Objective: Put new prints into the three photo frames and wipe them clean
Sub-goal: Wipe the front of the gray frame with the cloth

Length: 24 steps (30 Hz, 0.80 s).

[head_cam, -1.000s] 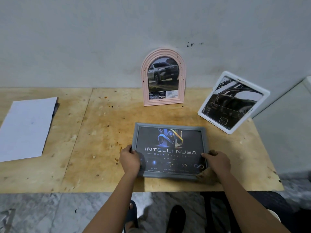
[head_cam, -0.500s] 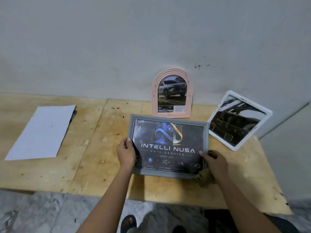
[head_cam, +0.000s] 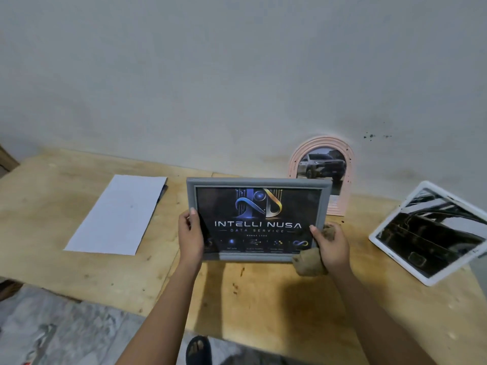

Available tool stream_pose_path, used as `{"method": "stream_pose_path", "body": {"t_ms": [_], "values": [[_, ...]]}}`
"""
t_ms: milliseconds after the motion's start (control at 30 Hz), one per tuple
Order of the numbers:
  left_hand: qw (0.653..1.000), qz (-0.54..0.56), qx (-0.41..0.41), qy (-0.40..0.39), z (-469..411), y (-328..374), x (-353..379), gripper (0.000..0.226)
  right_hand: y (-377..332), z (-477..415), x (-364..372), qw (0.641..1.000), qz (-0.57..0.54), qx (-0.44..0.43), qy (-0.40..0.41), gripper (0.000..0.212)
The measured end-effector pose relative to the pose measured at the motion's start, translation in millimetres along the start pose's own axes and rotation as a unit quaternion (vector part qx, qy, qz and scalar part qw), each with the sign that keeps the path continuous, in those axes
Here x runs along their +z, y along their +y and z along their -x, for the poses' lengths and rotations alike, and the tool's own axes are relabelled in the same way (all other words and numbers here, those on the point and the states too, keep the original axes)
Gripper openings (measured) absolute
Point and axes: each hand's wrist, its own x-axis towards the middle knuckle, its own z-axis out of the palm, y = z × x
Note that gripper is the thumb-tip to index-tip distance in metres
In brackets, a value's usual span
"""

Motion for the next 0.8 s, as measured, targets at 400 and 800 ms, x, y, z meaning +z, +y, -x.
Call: {"method": "stream_pose_path", "body": {"t_ms": [400,800], "values": [[0.990,-0.078,0.109,-0.051,-196,46,-19,0.042,-75,-54,162,0.985,-0.017,0.005,0.172,0.035],[0.995,-0.044,0.088,-0.011,-277,61,31,0.040,-93,-118,220,0.972,-0.007,0.025,0.234,0.034]]}}
